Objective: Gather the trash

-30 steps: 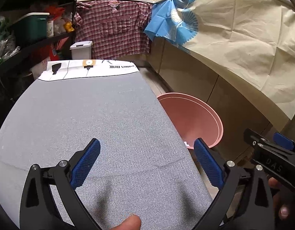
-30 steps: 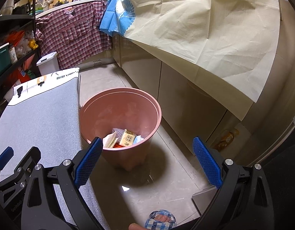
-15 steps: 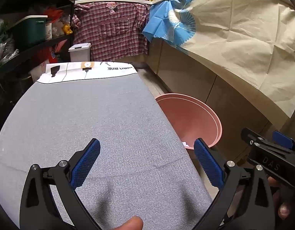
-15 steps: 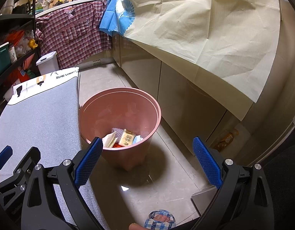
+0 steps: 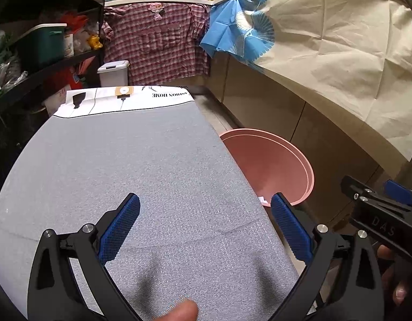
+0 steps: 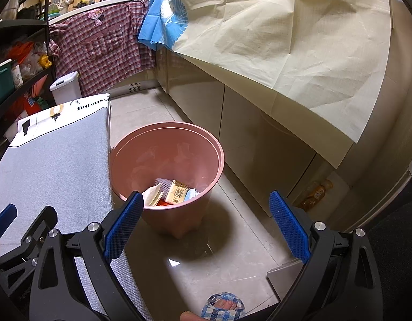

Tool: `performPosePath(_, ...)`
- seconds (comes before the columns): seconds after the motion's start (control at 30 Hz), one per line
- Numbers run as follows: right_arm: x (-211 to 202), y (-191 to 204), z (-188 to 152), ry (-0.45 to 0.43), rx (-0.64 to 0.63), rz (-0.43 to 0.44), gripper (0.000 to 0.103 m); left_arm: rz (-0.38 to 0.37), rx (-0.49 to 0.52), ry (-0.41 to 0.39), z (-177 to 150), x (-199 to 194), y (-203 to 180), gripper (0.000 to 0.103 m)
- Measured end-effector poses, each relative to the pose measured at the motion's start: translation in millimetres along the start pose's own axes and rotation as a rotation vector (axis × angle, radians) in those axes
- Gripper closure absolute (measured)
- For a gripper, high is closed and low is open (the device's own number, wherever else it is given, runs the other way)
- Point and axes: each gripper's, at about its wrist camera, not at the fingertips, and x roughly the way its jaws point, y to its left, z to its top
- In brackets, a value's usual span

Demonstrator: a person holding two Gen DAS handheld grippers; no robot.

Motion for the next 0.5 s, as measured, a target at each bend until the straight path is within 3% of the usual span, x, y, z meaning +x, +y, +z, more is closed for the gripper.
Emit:
performPosePath(0.23, 0.1, 0.3, 0.4, 0.000, -0.001, 0.000, 0.010, -0.036, 0.007, -0.012, -2.4, -1.8, -0.6, 0.008)
performPosePath(0.5, 0.5, -1.3, -0.2, 0.001, -0.002, -0.002, 0.010, -0.028, 0.018, -0.024, -0.4, -4.5, -3.5, 0.008)
